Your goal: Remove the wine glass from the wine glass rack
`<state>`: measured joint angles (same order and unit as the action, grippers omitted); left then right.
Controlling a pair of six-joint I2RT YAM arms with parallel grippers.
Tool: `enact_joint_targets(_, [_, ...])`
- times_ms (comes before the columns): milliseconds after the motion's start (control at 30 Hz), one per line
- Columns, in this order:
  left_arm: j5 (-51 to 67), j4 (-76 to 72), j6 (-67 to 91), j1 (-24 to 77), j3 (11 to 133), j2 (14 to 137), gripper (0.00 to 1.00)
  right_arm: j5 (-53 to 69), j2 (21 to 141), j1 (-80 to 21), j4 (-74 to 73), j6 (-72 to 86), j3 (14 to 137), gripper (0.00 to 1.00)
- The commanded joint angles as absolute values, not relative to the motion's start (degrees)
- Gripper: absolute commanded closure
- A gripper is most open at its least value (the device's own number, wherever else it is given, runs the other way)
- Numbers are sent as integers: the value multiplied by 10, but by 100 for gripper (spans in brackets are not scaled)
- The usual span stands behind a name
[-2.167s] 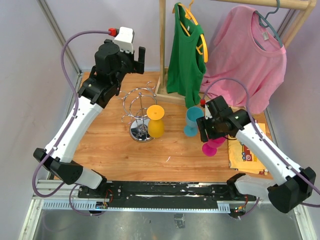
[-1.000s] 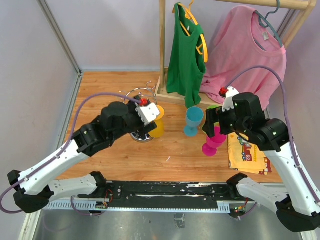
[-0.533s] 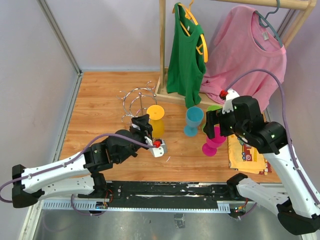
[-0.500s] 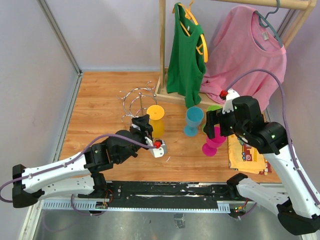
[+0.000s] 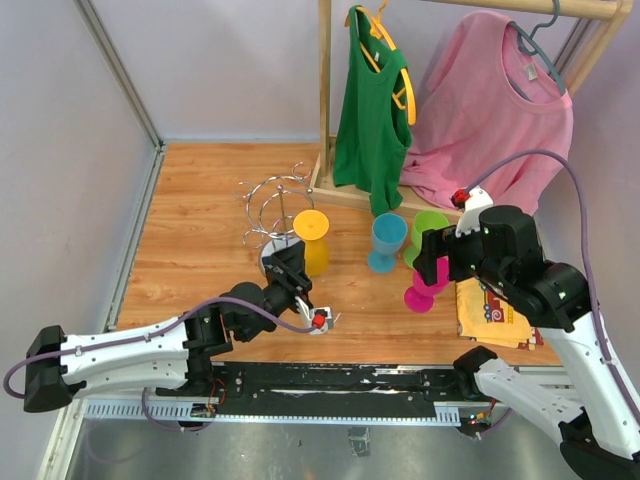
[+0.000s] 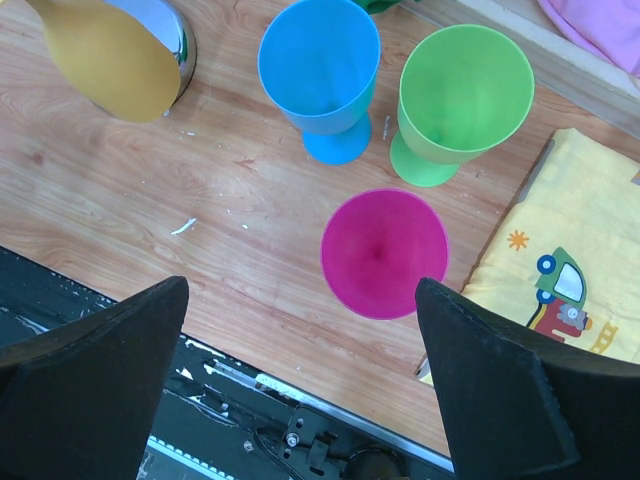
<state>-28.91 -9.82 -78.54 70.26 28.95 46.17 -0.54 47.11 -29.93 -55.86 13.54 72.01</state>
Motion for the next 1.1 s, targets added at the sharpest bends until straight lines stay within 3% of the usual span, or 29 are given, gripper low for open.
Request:
enact_joint_targets(0, [-290, -210, -854, 708, 264, 460, 42, -14, 467, -300, -542, 134, 710, 2])
enact_joint_targets(567, [-275, -301, -892, 708, 237, 470, 45, -6, 463, -298, -532, 135, 700, 2])
enact_joint_targets(1067, [-264, -338, -879, 677, 274, 551, 49, -4, 457, -295, -523, 124, 689, 2])
